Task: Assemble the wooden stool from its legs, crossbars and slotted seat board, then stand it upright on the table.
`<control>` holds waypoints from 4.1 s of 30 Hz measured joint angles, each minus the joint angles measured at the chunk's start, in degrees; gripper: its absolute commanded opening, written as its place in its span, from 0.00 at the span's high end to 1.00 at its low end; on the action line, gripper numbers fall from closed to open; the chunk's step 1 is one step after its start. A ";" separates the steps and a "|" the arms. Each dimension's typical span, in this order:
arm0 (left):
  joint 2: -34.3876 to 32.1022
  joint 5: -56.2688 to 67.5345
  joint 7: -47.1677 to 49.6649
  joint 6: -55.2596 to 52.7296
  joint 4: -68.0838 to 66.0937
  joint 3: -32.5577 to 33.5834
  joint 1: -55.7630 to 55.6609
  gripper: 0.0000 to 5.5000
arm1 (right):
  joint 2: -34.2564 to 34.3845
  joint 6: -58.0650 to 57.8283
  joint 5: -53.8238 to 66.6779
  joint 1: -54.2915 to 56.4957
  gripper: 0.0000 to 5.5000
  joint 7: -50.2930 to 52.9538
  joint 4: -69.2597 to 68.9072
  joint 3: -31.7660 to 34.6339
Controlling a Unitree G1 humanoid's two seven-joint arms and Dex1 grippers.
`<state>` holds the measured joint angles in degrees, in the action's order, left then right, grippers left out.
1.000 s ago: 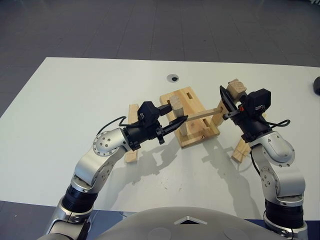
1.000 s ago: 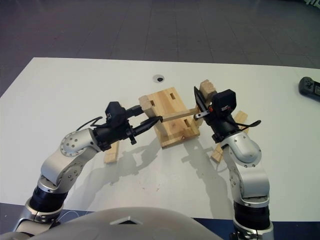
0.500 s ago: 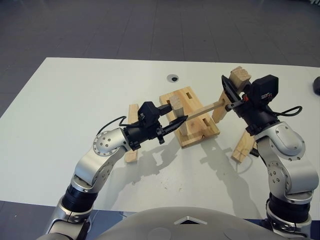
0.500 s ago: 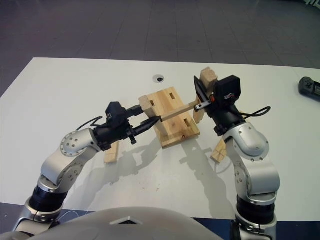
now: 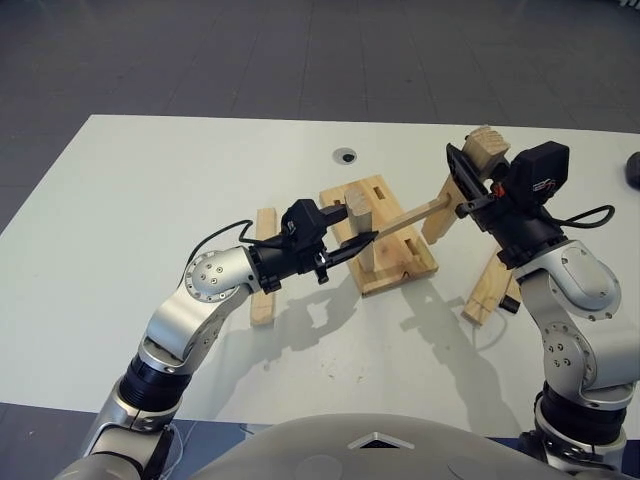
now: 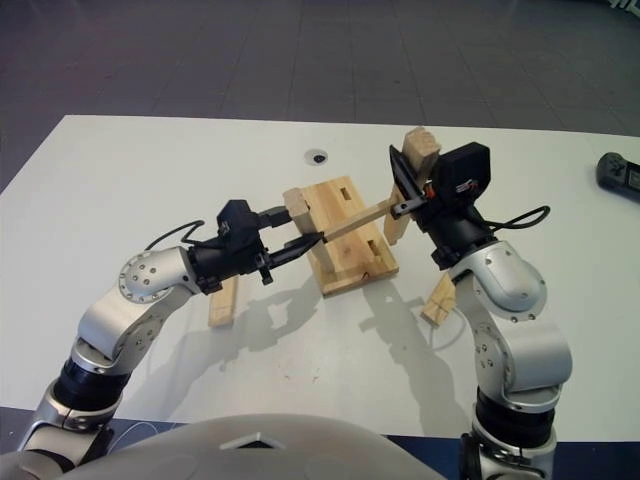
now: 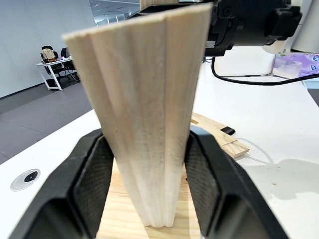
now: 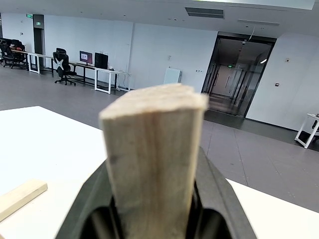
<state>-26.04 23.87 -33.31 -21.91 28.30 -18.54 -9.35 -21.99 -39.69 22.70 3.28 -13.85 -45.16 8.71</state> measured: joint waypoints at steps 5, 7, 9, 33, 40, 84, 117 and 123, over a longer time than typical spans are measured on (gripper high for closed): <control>-0.37 0.00 -0.94 -0.78 -0.29 0.06 -1.28 0.62 | 1.23 -1.71 2.18 -0.37 0.81 0.96 -0.69 1.41; -0.52 0.00 -1.15 -0.78 -0.44 0.12 -1.51 0.62 | 2.94 -2.98 4.15 -0.51 0.81 2.36 -0.83 2.61; -0.54 0.01 -1.21 -0.78 -0.44 0.17 -1.52 0.62 | 4.33 -4.17 6.57 -0.52 0.81 3.09 -0.75 4.42; -1.36 0.03 -3.08 -0.76 -1.85 0.26 -2.86 0.62 | -0.61 -6.41 19.79 -2.08 0.81 3.95 3.73 9.42; -1.33 0.00 -3.48 -0.71 -2.40 0.22 -3.31 0.62 | -1.24 -7.90 22.28 -2.85 0.81 6.31 3.92 9.62; 0.04 26.08 -10.21 -25.21 -9.43 16.12 -14.79 0.09 | -2.42 -4.52 43.33 4.50 0.26 12.29 7.55 15.31; 14.29 15.93 15.31 -15.79 -13.92 14.57 -26.04 0.75 | -7.69 4.84 44.68 20.53 1.00 27.70 10.51 7.35; 15.04 15.58 15.23 -14.89 -14.96 16.81 -26.11 0.94 | -9.19 5.13 49.64 27.28 1.00 31.06 11.78 11.13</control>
<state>-11.00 39.45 -18.08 -36.80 13.34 -1.73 -35.46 -31.19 -34.55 72.34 30.56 17.21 -33.39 19.84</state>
